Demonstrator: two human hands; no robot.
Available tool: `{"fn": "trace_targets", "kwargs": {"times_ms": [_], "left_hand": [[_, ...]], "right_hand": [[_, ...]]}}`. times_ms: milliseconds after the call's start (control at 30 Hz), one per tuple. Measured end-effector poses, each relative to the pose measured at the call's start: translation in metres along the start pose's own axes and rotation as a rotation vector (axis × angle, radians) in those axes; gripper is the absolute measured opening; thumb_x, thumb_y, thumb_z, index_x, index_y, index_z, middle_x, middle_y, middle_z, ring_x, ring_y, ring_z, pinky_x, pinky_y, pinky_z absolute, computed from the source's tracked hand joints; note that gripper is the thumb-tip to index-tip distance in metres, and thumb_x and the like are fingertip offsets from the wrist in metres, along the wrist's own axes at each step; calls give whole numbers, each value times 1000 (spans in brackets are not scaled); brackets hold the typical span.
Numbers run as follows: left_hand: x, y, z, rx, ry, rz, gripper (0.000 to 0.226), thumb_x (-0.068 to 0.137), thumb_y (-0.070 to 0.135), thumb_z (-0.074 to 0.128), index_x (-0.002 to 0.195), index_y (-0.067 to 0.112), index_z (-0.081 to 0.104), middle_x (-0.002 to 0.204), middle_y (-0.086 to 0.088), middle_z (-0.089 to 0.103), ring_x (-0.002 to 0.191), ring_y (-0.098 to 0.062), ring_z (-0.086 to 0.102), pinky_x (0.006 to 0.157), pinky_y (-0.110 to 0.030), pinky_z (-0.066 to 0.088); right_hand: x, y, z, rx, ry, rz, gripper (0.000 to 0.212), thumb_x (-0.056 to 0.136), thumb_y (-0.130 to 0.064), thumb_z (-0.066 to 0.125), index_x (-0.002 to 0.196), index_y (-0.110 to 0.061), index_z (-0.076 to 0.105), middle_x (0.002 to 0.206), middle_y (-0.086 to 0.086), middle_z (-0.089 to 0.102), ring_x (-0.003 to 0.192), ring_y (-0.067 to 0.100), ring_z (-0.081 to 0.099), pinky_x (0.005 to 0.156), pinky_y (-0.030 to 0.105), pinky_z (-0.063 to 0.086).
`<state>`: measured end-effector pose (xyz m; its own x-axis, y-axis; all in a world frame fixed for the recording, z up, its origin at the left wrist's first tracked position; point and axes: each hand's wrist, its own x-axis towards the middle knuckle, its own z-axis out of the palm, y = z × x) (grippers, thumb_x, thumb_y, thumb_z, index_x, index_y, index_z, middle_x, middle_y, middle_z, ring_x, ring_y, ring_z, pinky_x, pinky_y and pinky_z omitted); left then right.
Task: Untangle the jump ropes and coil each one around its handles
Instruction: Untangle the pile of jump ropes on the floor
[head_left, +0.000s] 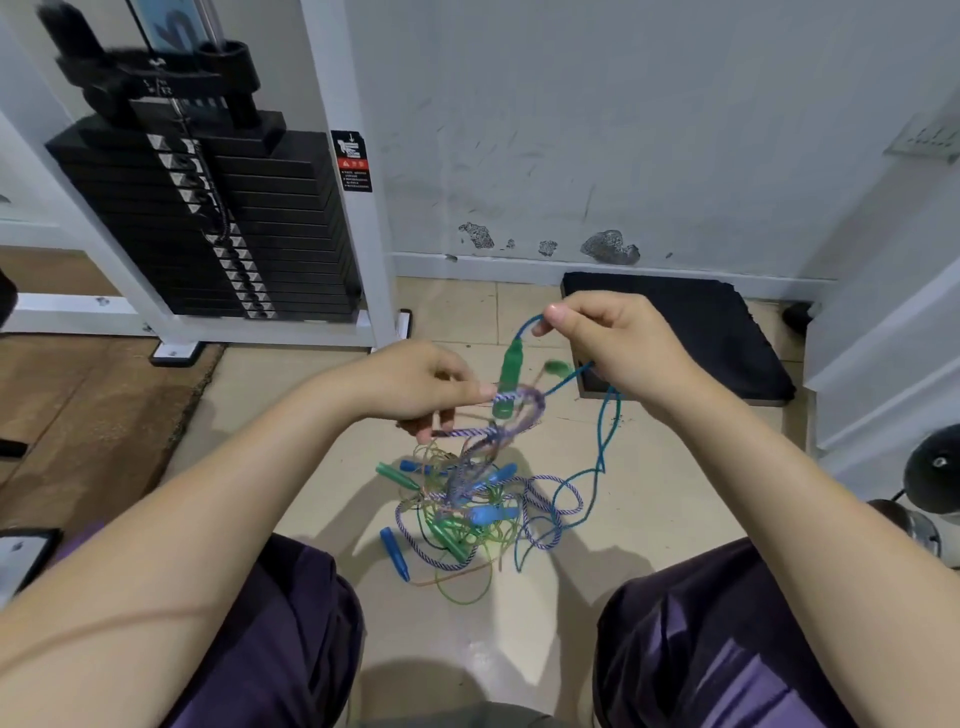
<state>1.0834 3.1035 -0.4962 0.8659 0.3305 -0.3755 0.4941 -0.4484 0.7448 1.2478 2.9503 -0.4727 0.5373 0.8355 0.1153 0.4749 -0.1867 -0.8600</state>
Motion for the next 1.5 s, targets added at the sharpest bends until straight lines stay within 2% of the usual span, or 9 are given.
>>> {"fn": "trace_targets", "kwargs": {"times_ms": [133, 267, 367, 600, 833, 933, 1233, 1333, 1500], "left_hand": [[7, 5, 10, -65, 147, 183, 16, 95, 36, 62, 104, 24, 69, 90, -4, 65, 80, -18, 65, 70, -34, 59], [7, 5, 11, -29, 158, 187, 19, 92, 27, 68, 91, 9, 69, 84, -14, 64, 75, -12, 51, 68, -24, 42], [9, 4, 1, -256, 251, 165, 10, 93, 16, 65, 84, 14, 61, 80, -8, 70, 73, -16, 59, 74, -31, 46], [5, 10, 13, -166, 155, 68, 20, 82, 35, 78, 81, 16, 71, 54, 3, 44, 45, -11, 36, 44, -20, 30], [6, 14, 32, -245, -48, 123, 21, 85, 16, 76, 76, 35, 74, 71, -5, 61, 50, -9, 40, 45, -20, 31], [7, 17, 40, -282, -103, 105, 7, 81, 22, 80, 86, 25, 77, 83, -14, 64, 50, -8, 34, 44, -20, 26], [14, 15, 20, -659, 75, 96, 13, 91, 20, 65, 82, 11, 66, 67, 0, 65, 37, -7, 37, 39, -18, 25], [13, 18, 12, -869, 107, 124, 13, 90, 23, 61, 86, 10, 63, 65, 3, 63, 35, -6, 35, 38, -16, 28], [9, 22, 11, -1002, 62, 171, 18, 83, 26, 60, 89, 9, 61, 67, 3, 64, 34, -5, 35, 38, -16, 30]], "right_hand": [[-8, -12, 12, 177, -128, 13, 24, 100, -25, 53, 91, -13, 72, 46, -1, 33, 42, 9, 28, 42, 17, 25], [-5, -12, 10, 157, -114, 43, 24, 100, -24, 52, 90, -8, 67, 50, -1, 39, 41, 3, 33, 43, 12, 30], [-1, -3, -3, -59, -181, 111, 25, 89, -36, 68, 87, -11, 69, 56, -9, 46, 50, 2, 38, 53, 17, 34], [-8, -7, -5, -715, -573, 162, 2, 83, -21, 75, 82, -22, 76, 53, -15, 53, 53, -2, 50, 47, 10, 34], [-10, -11, -8, 75, -433, 141, 12, 90, -6, 66, 90, -14, 57, 52, -15, 50, 46, 2, 38, 46, 16, 32], [-9, -12, -6, 277, -425, 136, 16, 89, 1, 64, 95, -9, 53, 58, -5, 48, 47, 8, 39, 46, 18, 34], [-1, 9, -3, -92, -54, 130, 54, 70, -31, 87, 109, -22, 51, 106, -2, 53, 89, 7, 51, 64, 19, 40], [-1, 11, -2, -26, -184, 126, 29, 75, -29, 83, 91, -19, 61, 82, -4, 59, 71, 9, 54, 60, 23, 41], [-8, 10, 18, -38, -470, 154, 17, 88, -15, 71, 103, -18, 67, 79, 3, 62, 65, 15, 64, 59, 28, 50]]}}
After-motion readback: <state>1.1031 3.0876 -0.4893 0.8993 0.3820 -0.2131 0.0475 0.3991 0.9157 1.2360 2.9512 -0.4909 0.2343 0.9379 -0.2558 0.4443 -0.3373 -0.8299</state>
